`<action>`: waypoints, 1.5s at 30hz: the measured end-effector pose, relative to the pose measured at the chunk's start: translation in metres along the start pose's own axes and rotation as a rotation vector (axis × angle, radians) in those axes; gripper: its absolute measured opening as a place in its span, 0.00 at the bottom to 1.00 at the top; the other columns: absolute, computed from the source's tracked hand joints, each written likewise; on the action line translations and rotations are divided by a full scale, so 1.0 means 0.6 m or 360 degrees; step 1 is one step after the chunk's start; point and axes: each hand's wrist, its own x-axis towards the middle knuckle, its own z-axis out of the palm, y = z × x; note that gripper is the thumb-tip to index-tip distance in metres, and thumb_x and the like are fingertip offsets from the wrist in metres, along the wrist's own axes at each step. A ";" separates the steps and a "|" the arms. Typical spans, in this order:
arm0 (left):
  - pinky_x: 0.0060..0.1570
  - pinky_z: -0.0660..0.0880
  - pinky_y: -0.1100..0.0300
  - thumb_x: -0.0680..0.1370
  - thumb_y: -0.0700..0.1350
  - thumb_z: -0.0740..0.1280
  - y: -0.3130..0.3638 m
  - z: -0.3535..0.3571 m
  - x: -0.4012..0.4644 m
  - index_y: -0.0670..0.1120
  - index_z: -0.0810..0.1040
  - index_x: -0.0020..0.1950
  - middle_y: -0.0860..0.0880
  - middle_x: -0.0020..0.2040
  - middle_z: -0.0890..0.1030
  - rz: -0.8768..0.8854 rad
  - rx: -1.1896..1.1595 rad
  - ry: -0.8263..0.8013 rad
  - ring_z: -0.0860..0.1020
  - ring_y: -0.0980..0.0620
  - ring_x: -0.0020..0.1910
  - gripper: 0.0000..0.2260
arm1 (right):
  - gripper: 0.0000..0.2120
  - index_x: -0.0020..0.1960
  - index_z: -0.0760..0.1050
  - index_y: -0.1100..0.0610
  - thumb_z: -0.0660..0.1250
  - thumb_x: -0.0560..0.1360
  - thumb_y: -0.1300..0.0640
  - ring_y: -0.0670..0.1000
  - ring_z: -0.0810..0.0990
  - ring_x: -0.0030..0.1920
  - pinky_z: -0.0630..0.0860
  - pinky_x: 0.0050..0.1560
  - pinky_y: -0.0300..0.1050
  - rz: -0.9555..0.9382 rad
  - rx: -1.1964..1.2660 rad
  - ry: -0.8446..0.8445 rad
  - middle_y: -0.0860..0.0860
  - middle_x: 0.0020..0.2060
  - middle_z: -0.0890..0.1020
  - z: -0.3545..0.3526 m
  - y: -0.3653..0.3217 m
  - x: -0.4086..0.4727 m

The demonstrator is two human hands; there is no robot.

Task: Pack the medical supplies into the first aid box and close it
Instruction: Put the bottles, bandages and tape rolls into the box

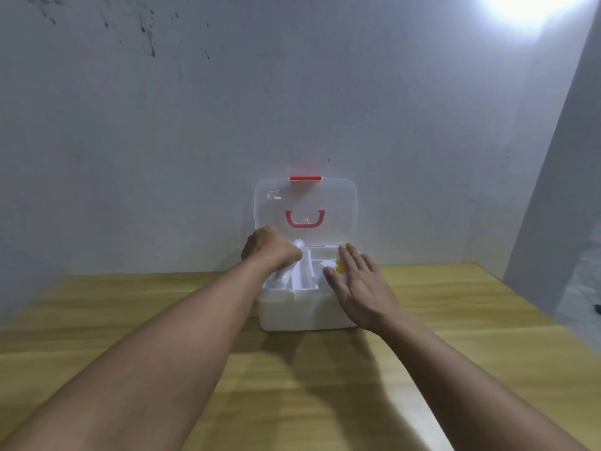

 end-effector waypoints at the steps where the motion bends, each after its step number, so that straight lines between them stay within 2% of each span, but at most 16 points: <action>1: 0.33 0.70 0.61 0.65 0.50 0.70 0.004 0.002 -0.001 0.42 0.79 0.41 0.46 0.42 0.83 -0.0026 -0.0020 0.0012 0.82 0.44 0.42 0.13 | 0.33 0.79 0.47 0.56 0.44 0.80 0.38 0.49 0.45 0.78 0.41 0.77 0.44 0.0000 0.0003 0.0000 0.51 0.79 0.49 0.000 0.000 0.000; 4: 0.39 0.75 0.58 0.62 0.49 0.69 0.012 0.012 0.000 0.42 0.79 0.45 0.43 0.48 0.82 -0.0132 -0.0029 0.0049 0.80 0.43 0.48 0.16 | 0.34 0.79 0.46 0.55 0.42 0.79 0.36 0.49 0.44 0.78 0.43 0.78 0.47 -0.0001 -0.0004 -0.0002 0.51 0.79 0.49 0.005 0.003 0.003; 7: 0.51 0.74 0.54 0.68 0.59 0.69 0.013 0.027 -0.005 0.44 0.79 0.51 0.44 0.55 0.80 -0.0060 0.0138 0.0209 0.75 0.42 0.59 0.22 | 0.34 0.79 0.46 0.55 0.42 0.79 0.36 0.49 0.44 0.78 0.43 0.78 0.46 0.0005 -0.0013 -0.0004 0.50 0.79 0.49 0.007 0.007 0.004; 11: 0.56 0.75 0.48 0.73 0.65 0.60 0.002 0.016 -0.011 0.38 0.80 0.54 0.41 0.55 0.81 0.0017 0.0060 0.0425 0.76 0.39 0.57 0.30 | 0.35 0.79 0.46 0.55 0.41 0.79 0.36 0.49 0.44 0.78 0.43 0.78 0.47 -0.0016 -0.0032 0.0003 0.51 0.79 0.49 0.007 0.007 0.005; 14: 0.49 0.78 0.49 0.72 0.63 0.58 -0.029 -0.021 -0.002 0.37 0.83 0.46 0.39 0.47 0.83 0.0065 -0.0052 0.0487 0.80 0.38 0.47 0.29 | 0.35 0.79 0.45 0.54 0.41 0.79 0.36 0.49 0.44 0.78 0.43 0.78 0.46 -0.0002 -0.0042 0.0002 0.50 0.79 0.48 0.010 0.012 0.008; 17: 0.36 0.72 0.58 0.73 0.51 0.64 -0.083 -0.073 -0.006 0.42 0.77 0.30 0.41 0.32 0.77 0.0050 -0.0030 0.0438 0.77 0.39 0.36 0.16 | 0.36 0.79 0.46 0.53 0.40 0.78 0.34 0.50 0.45 0.79 0.44 0.77 0.47 0.0029 -0.0035 0.0005 0.50 0.79 0.48 0.014 0.016 0.011; 18: 0.33 0.71 0.59 0.72 0.48 0.65 -0.104 -0.091 -0.009 0.43 0.75 0.28 0.42 0.30 0.76 0.0033 0.0006 0.0392 0.76 0.41 0.35 0.14 | 0.36 0.79 0.46 0.53 0.40 0.78 0.34 0.50 0.45 0.79 0.44 0.77 0.47 0.0034 -0.0032 0.0009 0.50 0.79 0.49 0.015 0.016 0.011; 21: 0.42 0.77 0.55 0.69 0.49 0.70 -0.164 -0.138 -0.033 0.41 0.84 0.41 0.43 0.43 0.84 -0.0014 0.0184 0.0133 0.81 0.43 0.45 0.11 | 0.36 0.79 0.47 0.55 0.41 0.78 0.35 0.50 0.46 0.79 0.44 0.77 0.46 0.0009 -0.0054 0.0007 0.52 0.79 0.50 0.010 0.017 0.011; 23: 0.46 0.75 0.55 0.71 0.51 0.73 -0.199 -0.165 -0.061 0.42 0.84 0.52 0.44 0.51 0.83 -0.0067 0.0302 -0.0126 0.79 0.45 0.50 0.15 | 0.35 0.79 0.48 0.56 0.41 0.78 0.36 0.50 0.47 0.79 0.44 0.77 0.47 -0.0016 -0.0082 0.0012 0.53 0.79 0.51 0.007 0.014 0.010; 28: 0.60 0.74 0.47 0.70 0.57 0.75 -0.266 -0.197 -0.128 0.48 0.62 0.76 0.45 0.73 0.69 -0.0376 0.0733 -0.0683 0.71 0.42 0.68 0.40 | 0.38 0.78 0.50 0.58 0.41 0.77 0.34 0.52 0.49 0.78 0.47 0.77 0.50 -0.0009 -0.0097 0.0025 0.55 0.78 0.53 0.011 0.016 0.013; 30: 0.56 0.76 0.49 0.66 0.57 0.77 -0.286 -0.196 -0.143 0.52 0.57 0.78 0.46 0.73 0.69 -0.0414 0.0772 -0.0791 0.72 0.44 0.65 0.46 | 0.41 0.78 0.49 0.57 0.38 0.74 0.31 0.52 0.49 0.78 0.49 0.77 0.51 0.0002 -0.0097 0.0023 0.55 0.78 0.53 0.014 0.019 0.015; 32: 0.49 0.80 0.49 0.66 0.53 0.79 -0.296 -0.191 -0.158 0.53 0.59 0.77 0.45 0.70 0.72 -0.0401 0.0721 -0.0838 0.73 0.46 0.56 0.45 | 0.41 0.78 0.49 0.57 0.39 0.75 0.32 0.52 0.49 0.78 0.49 0.77 0.51 0.0013 -0.0098 0.0020 0.54 0.78 0.53 0.013 0.017 0.015; 35: 0.37 0.81 0.54 0.68 0.45 0.78 -0.308 -0.174 -0.169 0.48 0.72 0.70 0.43 0.61 0.79 -0.0299 0.0694 -0.0698 0.79 0.48 0.40 0.31 | 0.36 0.78 0.50 0.57 0.43 0.78 0.36 0.52 0.49 0.78 0.48 0.77 0.49 0.0033 -0.0088 0.0014 0.55 0.78 0.53 0.010 0.009 0.012; 37: 0.35 0.80 0.56 0.70 0.41 0.75 -0.313 -0.163 -0.170 0.46 0.78 0.63 0.42 0.54 0.83 -0.0236 0.0679 -0.0543 0.77 0.51 0.30 0.22 | 0.36 0.78 0.50 0.57 0.44 0.78 0.35 0.53 0.49 0.78 0.48 0.77 0.50 0.0047 -0.0080 0.0004 0.54 0.79 0.52 0.007 0.007 0.011; 41: 0.38 0.81 0.58 0.71 0.40 0.71 -0.289 -0.156 -0.159 0.49 0.80 0.61 0.46 0.55 0.82 -0.0070 0.0626 -0.0333 0.79 0.49 0.38 0.18 | 0.36 0.79 0.49 0.56 0.43 0.78 0.35 0.53 0.49 0.78 0.49 0.77 0.51 0.0074 -0.0063 -0.0012 0.53 0.79 0.52 0.006 0.005 0.009; 45: 0.31 0.79 0.59 0.73 0.41 0.67 -0.201 -0.154 -0.137 0.50 0.80 0.63 0.47 0.55 0.81 0.0209 0.0401 -0.0203 0.81 0.47 0.36 0.19 | 0.36 0.79 0.48 0.55 0.43 0.78 0.35 0.53 0.49 0.78 0.49 0.78 0.51 0.0061 -0.0068 -0.0007 0.53 0.79 0.51 0.006 0.005 0.008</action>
